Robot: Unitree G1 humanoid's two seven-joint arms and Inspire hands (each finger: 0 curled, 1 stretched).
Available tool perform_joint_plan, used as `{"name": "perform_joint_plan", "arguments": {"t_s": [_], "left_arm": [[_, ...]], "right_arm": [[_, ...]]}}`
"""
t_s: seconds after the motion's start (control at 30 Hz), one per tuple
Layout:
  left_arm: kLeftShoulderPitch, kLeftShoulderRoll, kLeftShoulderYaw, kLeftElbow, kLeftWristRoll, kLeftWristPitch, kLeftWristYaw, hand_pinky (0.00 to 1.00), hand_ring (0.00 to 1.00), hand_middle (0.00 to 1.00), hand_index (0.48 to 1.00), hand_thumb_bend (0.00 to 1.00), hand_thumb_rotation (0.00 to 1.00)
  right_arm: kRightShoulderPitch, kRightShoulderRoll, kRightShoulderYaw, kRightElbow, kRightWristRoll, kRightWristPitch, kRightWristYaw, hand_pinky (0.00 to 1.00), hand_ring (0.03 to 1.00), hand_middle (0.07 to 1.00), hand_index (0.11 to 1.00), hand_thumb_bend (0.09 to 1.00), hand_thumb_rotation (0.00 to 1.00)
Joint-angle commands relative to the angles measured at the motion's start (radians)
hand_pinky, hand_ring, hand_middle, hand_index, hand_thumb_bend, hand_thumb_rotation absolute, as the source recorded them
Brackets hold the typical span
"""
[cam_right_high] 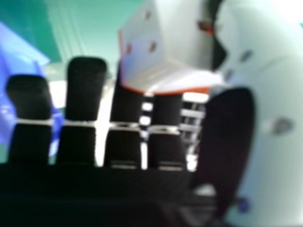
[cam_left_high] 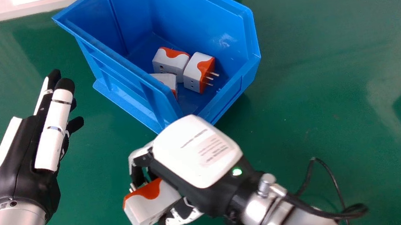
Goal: Pick all objects and put in blue box
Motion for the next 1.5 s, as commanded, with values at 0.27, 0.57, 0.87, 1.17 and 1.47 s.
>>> {"name": "perform_joint_plan", "arguments": {"t_s": [0.27,0.57,0.87,1.17,1.47], "left_arm": [[-0.012,0.016,0.032,0.018,-0.007,-0.023,-0.021,0.94,0.99,0.98,1.000,0.46,1.00],[-0.011,0.006,0.038,0.048,-0.009,-0.060,-0.030,0.95,0.99,0.98,1.000,0.42,1.00],[-0.014,0.010,0.031,0.052,-0.002,-0.071,-0.030,0.95,0.99,0.98,1.000,0.41,1.00],[-0.006,0.011,0.026,0.041,0.003,-0.071,-0.029,0.94,0.98,0.98,1.000,0.40,1.00],[-0.004,0.015,0.020,0.023,0.008,-0.061,-0.025,0.95,0.98,0.98,1.000,0.41,1.00]], "right_arm": [[0.151,-0.040,-0.117,-0.208,0.005,0.002,0.042,0.32,0.376,0.488,0.475,0.516,0.00],[0.277,-0.103,-0.256,-0.339,0.022,-0.021,0.051,0.32,0.404,0.503,0.507,0.513,0.00],[0.325,-0.079,-0.320,-0.361,-0.010,-0.021,0.044,0.28,0.392,0.496,0.527,0.509,0.00],[0.360,-0.053,-0.318,-0.375,0.012,-0.031,0.066,0.27,0.382,0.494,0.541,0.505,0.00],[0.384,-0.042,-0.302,-0.345,0.048,-0.101,0.021,0.26,0.376,0.483,0.544,0.504,0.00]]}}
